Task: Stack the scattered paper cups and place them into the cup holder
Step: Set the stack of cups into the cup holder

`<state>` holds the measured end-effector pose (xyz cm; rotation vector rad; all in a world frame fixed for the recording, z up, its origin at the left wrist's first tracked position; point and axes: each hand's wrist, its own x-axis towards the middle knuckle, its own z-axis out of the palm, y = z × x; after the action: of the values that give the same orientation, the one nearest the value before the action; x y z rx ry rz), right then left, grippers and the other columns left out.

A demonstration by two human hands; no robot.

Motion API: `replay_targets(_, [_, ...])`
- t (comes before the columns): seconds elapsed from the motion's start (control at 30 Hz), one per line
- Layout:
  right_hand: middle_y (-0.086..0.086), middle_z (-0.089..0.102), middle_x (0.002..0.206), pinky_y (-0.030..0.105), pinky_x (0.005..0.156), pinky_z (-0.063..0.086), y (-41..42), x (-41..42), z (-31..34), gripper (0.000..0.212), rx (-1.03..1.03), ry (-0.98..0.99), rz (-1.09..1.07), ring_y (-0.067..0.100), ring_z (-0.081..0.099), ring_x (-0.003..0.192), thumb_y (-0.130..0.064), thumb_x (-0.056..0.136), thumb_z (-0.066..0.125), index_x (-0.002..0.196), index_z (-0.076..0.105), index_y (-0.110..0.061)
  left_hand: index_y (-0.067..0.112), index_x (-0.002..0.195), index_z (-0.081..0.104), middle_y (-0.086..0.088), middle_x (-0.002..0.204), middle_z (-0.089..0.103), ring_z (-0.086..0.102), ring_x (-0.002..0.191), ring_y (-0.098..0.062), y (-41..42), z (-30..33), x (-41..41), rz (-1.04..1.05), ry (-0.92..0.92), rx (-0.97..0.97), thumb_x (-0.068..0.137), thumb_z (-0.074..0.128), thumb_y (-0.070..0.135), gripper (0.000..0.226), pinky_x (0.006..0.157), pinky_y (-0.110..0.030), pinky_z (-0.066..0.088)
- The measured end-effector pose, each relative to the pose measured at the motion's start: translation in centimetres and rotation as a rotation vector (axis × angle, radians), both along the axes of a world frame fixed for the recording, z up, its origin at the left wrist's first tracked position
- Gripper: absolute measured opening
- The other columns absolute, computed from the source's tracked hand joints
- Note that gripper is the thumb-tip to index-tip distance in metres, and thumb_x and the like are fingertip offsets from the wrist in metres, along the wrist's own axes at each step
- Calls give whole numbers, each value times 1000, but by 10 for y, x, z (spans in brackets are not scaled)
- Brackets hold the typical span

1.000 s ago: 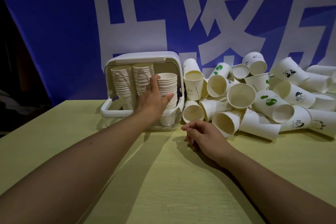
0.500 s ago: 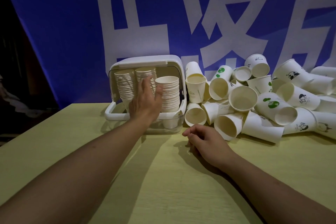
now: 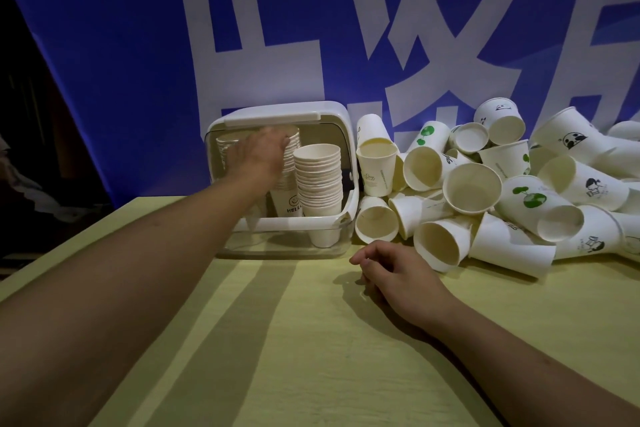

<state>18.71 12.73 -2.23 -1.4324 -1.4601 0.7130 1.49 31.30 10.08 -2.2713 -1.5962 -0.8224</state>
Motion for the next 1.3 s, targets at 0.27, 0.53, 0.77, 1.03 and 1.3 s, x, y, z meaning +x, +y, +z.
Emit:
replay_targets(0.27, [-10, 69, 71, 34, 78, 59, 0, 0, -1, 17, -13, -8, -5, 11, 70, 83, -23, 100, 55, 95, 69, -31, 24, 118, 66, -2, 105, 63, 54, 94, -24, -8, 33, -28, 1, 145, -55, 106, 43, 35, 28, 81, -37, 46])
replay_targets(0.53, [-8, 71, 74, 39, 81, 59, -2, -2, 1, 17, -17, -14, -23, 10, 70, 81, -22, 100, 55, 95, 70, -29, 16, 130, 64, -6, 121, 67, 54, 98, -19, -17, 45, -43, -90, 162, -129, 104, 52, 30, 32, 80, -31, 42])
replay_targets(0.77, [-11, 71, 74, 40, 82, 59, -2, -2, 2, 18, -21, -27, -21, 10, 70, 81, -22, 100, 54, 96, 70, -30, 13, 126, 68, -5, 119, 70, 59, 97, -17, -26, 54, -46, -156, 131, -189, 97, 64, 27, 32, 78, -28, 43])
replay_targets(1.03, [-6, 72, 80, 38, 82, 58, -3, -1, 3, 18, -18, -56, -25, 8, 70, 83, -23, 100, 54, 97, 69, -31, 21, 114, 75, 0, 113, 72, 57, 95, -14, -34, 68, -51, -150, 21, -107, 88, 74, 33, 29, 77, -31, 47])
replay_targets(1.3, [-4, 73, 86, 32, 81, 58, -2, -1, 3, 18, -14, -75, -7, 6, 69, 86, -22, 100, 53, 98, 68, -31, 21, 115, 68, -6, 112, 60, 44, 96, -14, -41, 40, -56, -163, -43, 125, 98, 59, 37, 25, 77, -31, 38])
